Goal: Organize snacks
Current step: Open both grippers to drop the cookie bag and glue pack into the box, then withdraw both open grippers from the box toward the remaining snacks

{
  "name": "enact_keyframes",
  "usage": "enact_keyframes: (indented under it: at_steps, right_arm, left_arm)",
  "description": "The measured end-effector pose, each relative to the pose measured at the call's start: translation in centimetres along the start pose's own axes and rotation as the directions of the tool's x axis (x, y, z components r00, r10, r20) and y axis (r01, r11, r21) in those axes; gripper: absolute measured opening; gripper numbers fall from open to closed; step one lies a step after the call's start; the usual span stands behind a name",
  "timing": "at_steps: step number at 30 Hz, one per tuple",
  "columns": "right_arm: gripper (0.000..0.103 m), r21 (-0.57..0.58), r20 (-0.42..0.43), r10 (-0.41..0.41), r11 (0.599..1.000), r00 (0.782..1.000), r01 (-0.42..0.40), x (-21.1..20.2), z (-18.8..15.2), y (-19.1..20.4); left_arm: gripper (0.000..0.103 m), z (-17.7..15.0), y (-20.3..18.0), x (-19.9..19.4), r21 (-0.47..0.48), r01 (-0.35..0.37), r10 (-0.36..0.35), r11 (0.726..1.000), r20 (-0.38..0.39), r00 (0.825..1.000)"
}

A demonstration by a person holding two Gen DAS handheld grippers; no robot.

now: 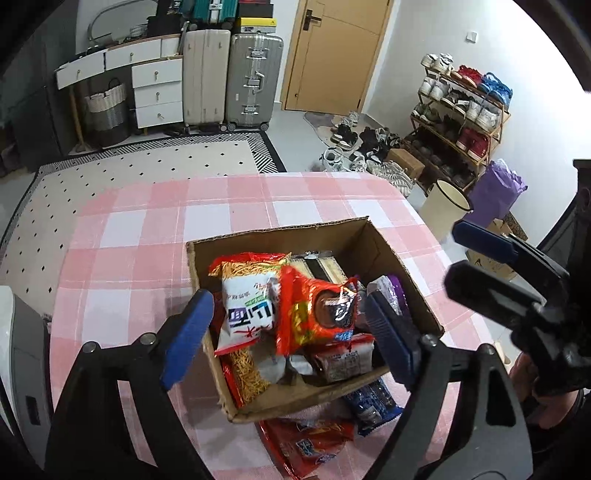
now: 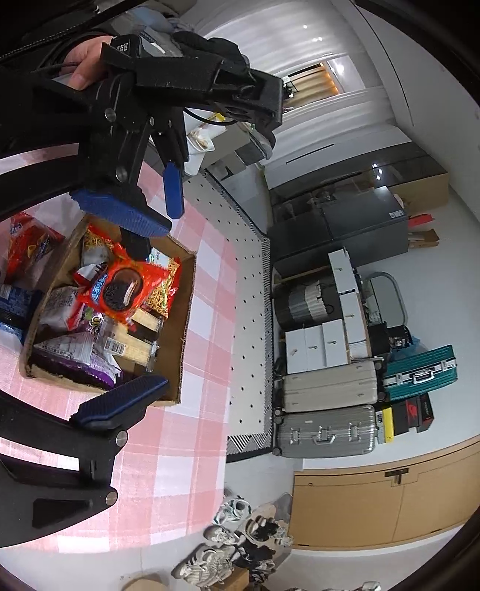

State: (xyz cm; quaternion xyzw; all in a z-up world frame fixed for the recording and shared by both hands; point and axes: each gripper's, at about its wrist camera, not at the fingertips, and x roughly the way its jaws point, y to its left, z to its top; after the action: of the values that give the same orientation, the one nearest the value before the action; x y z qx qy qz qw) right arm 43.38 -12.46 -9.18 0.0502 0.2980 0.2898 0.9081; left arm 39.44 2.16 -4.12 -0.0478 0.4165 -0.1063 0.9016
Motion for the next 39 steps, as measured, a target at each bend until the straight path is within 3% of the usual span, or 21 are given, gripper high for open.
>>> enact_keyframes:
  at_steps: [18, 23, 25, 39]
  right_arm:
    - [0.090, -0.015, 0.071, -0.036, 0.999, 0.997, 0.037, -6.6, -1.7, 2.6]
    - [0.094, -0.020, 0.075, -0.040, 0.999, 0.996, 0.042, -8.1, -2.7, 3.6]
    - [0.097, -0.020, 0.080, -0.049, 0.998, 0.996, 0.051, -8.8, -3.0, 4.0]
    - [0.102, -0.008, 0.093, -0.086, 0.996, 0.992, 0.087, -12.9, -6.7, 6.0]
  left_arm:
    - [0.089, -3.9, 0.3, -6.2, -0.032, -0.069, 0.070, 0.997, 0.049, 0.996]
    - [0.095, -5.1, -0.6, -8.6, -0.017, -0.102, 0.103, 0.995, 0.087, 0.991]
    - [0.102, -5.8, -0.9, -9.7, -0.016, -0.106, 0.107, 0.994, 0.109, 0.988]
    - [0.102, -11.0, -2.3, -14.5, -0.025, -0.105, 0.108, 0.994, 0.137, 0.985]
